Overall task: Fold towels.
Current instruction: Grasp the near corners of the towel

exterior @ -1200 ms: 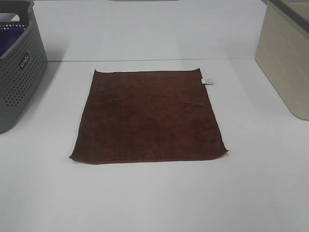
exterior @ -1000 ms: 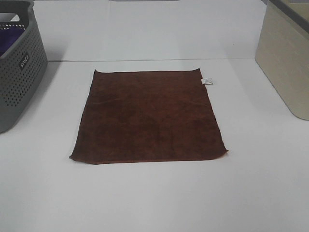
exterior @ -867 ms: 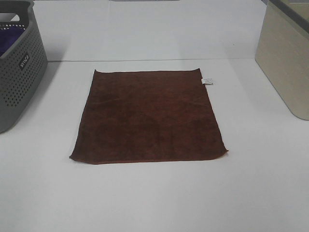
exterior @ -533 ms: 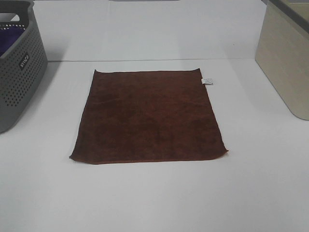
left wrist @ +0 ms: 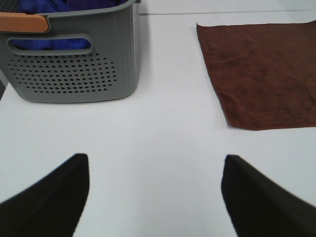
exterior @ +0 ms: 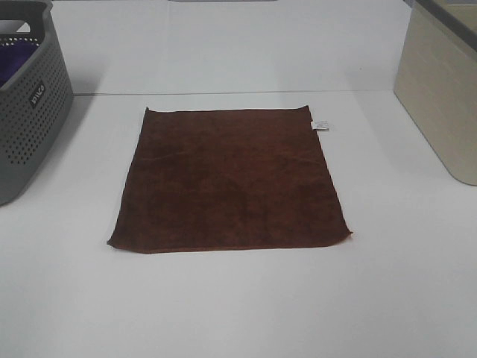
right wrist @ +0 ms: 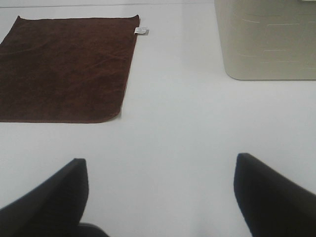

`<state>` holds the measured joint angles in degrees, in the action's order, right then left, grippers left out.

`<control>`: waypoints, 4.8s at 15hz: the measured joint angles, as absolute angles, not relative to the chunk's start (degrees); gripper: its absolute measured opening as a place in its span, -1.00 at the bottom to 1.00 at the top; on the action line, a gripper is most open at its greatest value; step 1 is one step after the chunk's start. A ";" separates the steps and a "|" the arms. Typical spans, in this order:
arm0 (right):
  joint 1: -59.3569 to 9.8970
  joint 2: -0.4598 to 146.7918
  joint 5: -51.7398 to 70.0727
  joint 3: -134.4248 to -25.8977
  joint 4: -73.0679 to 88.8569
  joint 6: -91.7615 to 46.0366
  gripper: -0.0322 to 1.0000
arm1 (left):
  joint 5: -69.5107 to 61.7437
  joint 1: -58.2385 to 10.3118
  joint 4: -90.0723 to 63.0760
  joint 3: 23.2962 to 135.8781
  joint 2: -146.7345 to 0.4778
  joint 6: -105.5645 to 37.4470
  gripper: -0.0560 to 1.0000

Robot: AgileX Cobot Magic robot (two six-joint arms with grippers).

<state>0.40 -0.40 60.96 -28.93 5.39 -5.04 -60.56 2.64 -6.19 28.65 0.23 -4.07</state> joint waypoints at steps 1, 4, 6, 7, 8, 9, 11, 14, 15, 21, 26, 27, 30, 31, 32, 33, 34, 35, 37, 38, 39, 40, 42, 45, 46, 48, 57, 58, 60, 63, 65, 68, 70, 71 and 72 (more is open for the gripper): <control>0.40 -0.40 60.96 -28.93 5.39 -5.04 0.54 | -60.56 2.64 -6.19 28.65 0.23 -4.07 0.45; 0.40 -0.40 60.96 -28.93 5.39 -5.04 0.54 | -60.56 2.64 -6.19 28.65 0.23 -4.07 0.45; 0.40 -0.40 60.96 -28.93 5.39 -5.04 0.54 | -60.56 2.64 -6.19 28.65 0.23 -4.07 0.45; 0.40 -0.40 60.96 -28.93 5.39 -5.04 0.54 | -60.56 2.64 -6.19 28.65 0.23 -4.07 0.45; 0.40 -0.40 60.96 -28.93 5.39 -5.04 0.54 | -60.56 2.64 -6.19 28.65 0.23 -4.07 0.45; 0.40 -0.40 60.96 -28.93 5.39 -5.04 0.54 | -60.56 2.64 -6.19 28.65 0.23 -4.07 0.45; 0.40 -0.40 60.96 -28.93 5.39 -5.04 0.54 | -60.56 2.64 -6.19 28.65 0.23 -4.07 0.45; 0.40 -0.40 60.96 -28.93 5.39 -5.04 0.54 | -60.56 2.64 -6.19 28.65 0.23 -4.07 0.45; 0.40 -0.40 60.96 -28.93 5.39 -5.04 0.54 | -60.56 2.64 -6.19 28.65 0.23 -4.07 0.45; 0.40 -0.40 60.96 -28.93 5.39 -4.98 0.54 | -60.56 2.64 -6.19 28.65 0.23 -4.07 0.45; 0.40 -0.40 60.96 -28.93 5.39 -4.87 0.54 | -60.56 2.64 -6.19 28.65 0.23 -4.07 0.45; 0.40 -0.40 60.96 -28.93 5.39 -4.87 0.54 | -60.56 2.64 -6.19 28.65 0.23 -4.07 0.45; 0.40 -0.40 60.96 -28.93 5.39 -4.87 0.54 | -60.56 2.64 -6.19 28.65 0.23 -4.07 0.45; 0.40 -0.40 60.96 -28.93 5.39 -4.87 0.54 | -60.56 2.64 -6.19 28.65 0.23 -4.07 0.45; 0.40 -0.40 60.96 -28.93 5.44 -4.87 0.54 | -60.56 2.64 -6.19 28.65 0.23 -4.07 0.45; 0.40 -0.40 60.91 -28.93 5.50 -4.47 0.54 | -60.56 2.64 -6.25 28.65 0.23 -4.07 0.45; 0.40 -0.40 60.62 -28.93 6.07 -3.55 0.54 | -60.56 2.64 -6.65 28.65 0.23 -4.07 0.45; 0.40 0.57 59.99 -29.16 6.65 -2.81 0.54 | -60.28 2.64 -7.28 28.76 0.23 -4.07 0.45; 0.40 5.27 58.38 -29.39 7.91 -2.29 0.54 | -57.41 2.64 -9.11 29.39 -1.15 -3.95 0.45; 0.40 8.31 58.16 -29.79 8.65 -2.29 0.54 | -55.06 2.64 -10.54 29.45 -2.81 -3.38 0.45; 0.40 12.09 57.47 -30.54 9.40 -2.23 0.54 | -52.94 2.64 -12.15 29.45 -4.76 -2.75 0.45; 0.40 15.81 56.84 -31.51 9.97 -2.23 0.54 | -50.88 2.64 -13.64 29.45 -7.05 -2.46 0.45; 0.40 22.23 56.15 -33.40 10.31 -2.23 0.54 | -47.90 2.64 -15.30 29.45 -11.00 -2.29 0.45; 0.40 39.76 55.81 -38.10 12.83 -2.35 0.54 | -43.83 2.64 -20.51 29.51 -23.66 -2.29 0.45; 0.40 43.32 55.86 -39.36 14.04 -2.35 0.54 | -43.54 2.64 -22.52 29.62 -27.79 -2.29 0.45; 0.40 49.79 55.46 -41.42 17.93 -3.09 0.54 | -41.20 2.64 -26.41 29.62 -35.64 -2.23 0.45; 0.40 69.27 46.01 -44.35 25.50 -8.19 0.54 | -31.46 2.64 -44.23 29.74 -71.45 -18.28 0.45; 0.40 71.68 45.55 -44.86 26.81 -10.03 0.54 | -31.11 2.64 -48.24 29.79 -74.89 -22.12 0.45; 0.40 77.58 45.03 -45.84 28.59 -12.83 0.54 | -30.71 2.64 -55.52 30.02 -80.62 -29.16 0.45; 0.69 89.84 46.12 -49.96 33.12 -20.40 0.54 | -35.41 2.64 -60.68 36.61 -90.87 -35.75 0.45; 0.69 93.85 47.44 -51.91 36.50 -24.47 0.54 | -37.13 2.64 -60.56 40.11 -94.48 -35.81 0.45; 0.69 101.47 49.16 -56.38 40.85 -28.93 0.54 | -39.53 2.64 -59.93 46.35 -101.64 -36.04 0.45; 0.69 106.23 50.31 -59.76 41.08 -30.60 0.54 | -40.68 2.64 -59.70 50.02 -105.65 -37.53 0.45; 0.69 108.23 50.59 -61.13 41.20 -31.28 0.54 | -41.37 2.64 -59.76 51.39 -107.54 -38.10 0.45; 0.69 110.18 50.59 -62.28 41.20 -32.03 0.54 | -42.00 2.64 -59.76 52.60 -109.09 -38.39 0.45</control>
<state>0.69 110.18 50.59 -62.28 41.20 -32.03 -42.00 2.64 -59.76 52.60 -109.09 -38.39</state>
